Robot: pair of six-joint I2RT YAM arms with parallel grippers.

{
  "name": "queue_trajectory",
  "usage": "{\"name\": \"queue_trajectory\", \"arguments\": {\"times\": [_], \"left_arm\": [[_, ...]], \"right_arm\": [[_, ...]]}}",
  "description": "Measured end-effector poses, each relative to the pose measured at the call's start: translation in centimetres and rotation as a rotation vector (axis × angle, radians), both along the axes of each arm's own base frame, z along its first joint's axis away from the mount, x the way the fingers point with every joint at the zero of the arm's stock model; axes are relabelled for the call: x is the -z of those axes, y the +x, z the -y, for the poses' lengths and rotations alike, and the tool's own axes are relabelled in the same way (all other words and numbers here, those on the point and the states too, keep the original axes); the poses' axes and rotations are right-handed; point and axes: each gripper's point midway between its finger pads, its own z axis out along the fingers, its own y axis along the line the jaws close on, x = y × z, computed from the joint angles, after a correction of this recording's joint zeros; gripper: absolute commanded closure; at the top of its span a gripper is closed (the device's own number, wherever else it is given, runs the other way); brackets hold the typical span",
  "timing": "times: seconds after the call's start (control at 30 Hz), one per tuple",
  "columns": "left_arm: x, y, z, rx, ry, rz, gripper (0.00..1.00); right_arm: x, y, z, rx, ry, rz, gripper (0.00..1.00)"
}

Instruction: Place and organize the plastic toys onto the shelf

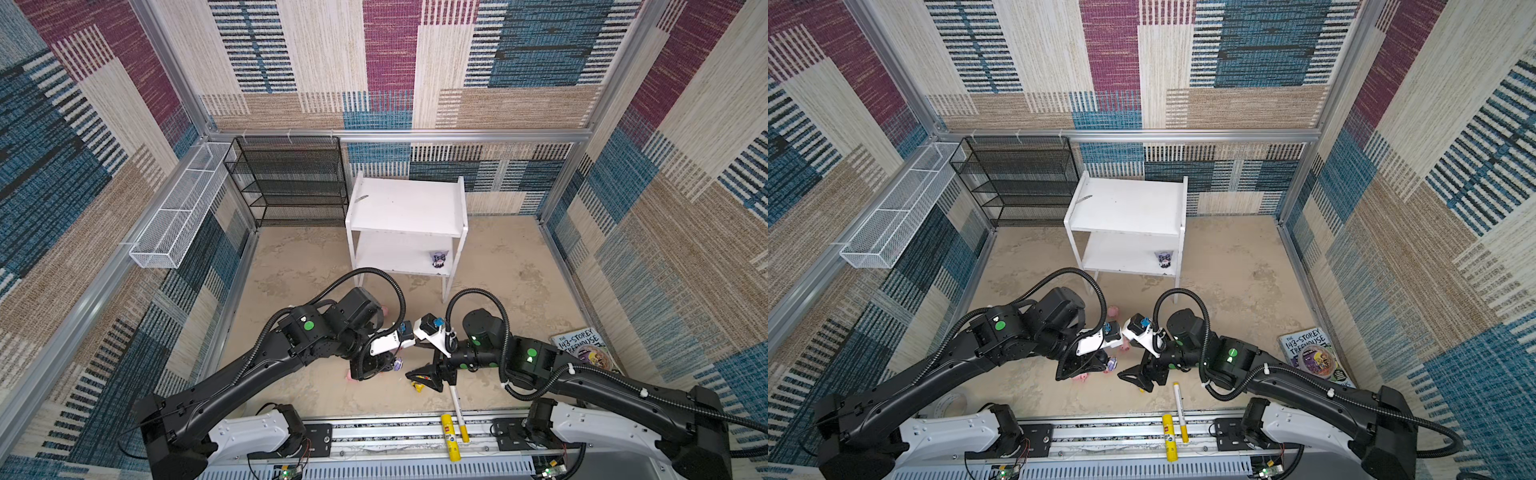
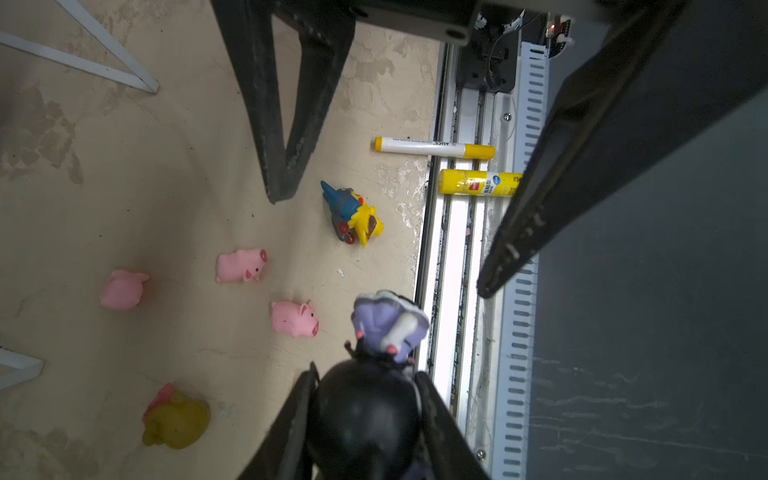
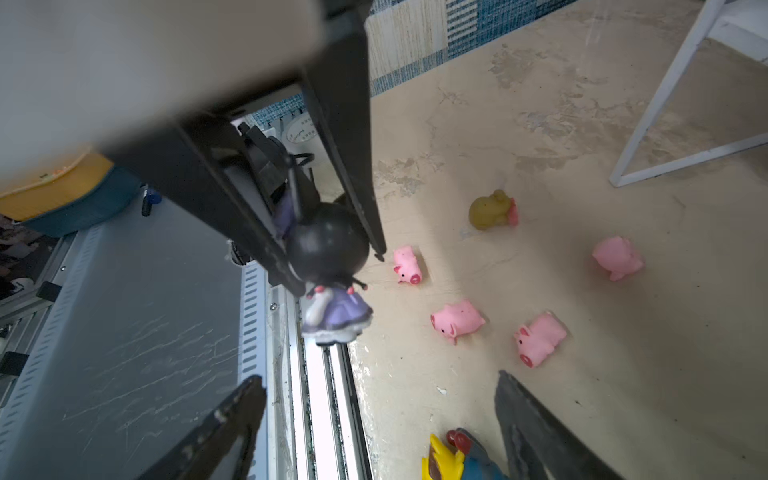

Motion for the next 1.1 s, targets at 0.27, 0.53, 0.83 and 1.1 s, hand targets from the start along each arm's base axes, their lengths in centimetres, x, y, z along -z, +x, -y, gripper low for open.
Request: {"name": "queue_trajectory", "arguments": {"times": [0.27,0.53,0.83,1.1], "left_arm": [[0.8,-0.9,-1.5,-0.014,0.073,-0.052,0.65],[-0.9,-0.4,-0.8,-0.006,-0.036,0.003,0.65],[-1.3,-0.1,-0.6,-0.011,-0.073,0.010,0.65],[-2.2,-0.3,-0.4,0.000,-0.107,0.008,0.66]], "right_arm": [[0.7,-0.4,-0.9,-0.019,-0.024,-0.007,0.25],[-2.2,-2.1,-1.4,-0.105,0.148,0.051,0.19],[-3.3,-3.1,-1.3,-0.145,0.248,0.065,0.21],[-4.1,-2.9,-1.7,-0.138,0.296,0.071,0.26]]}}
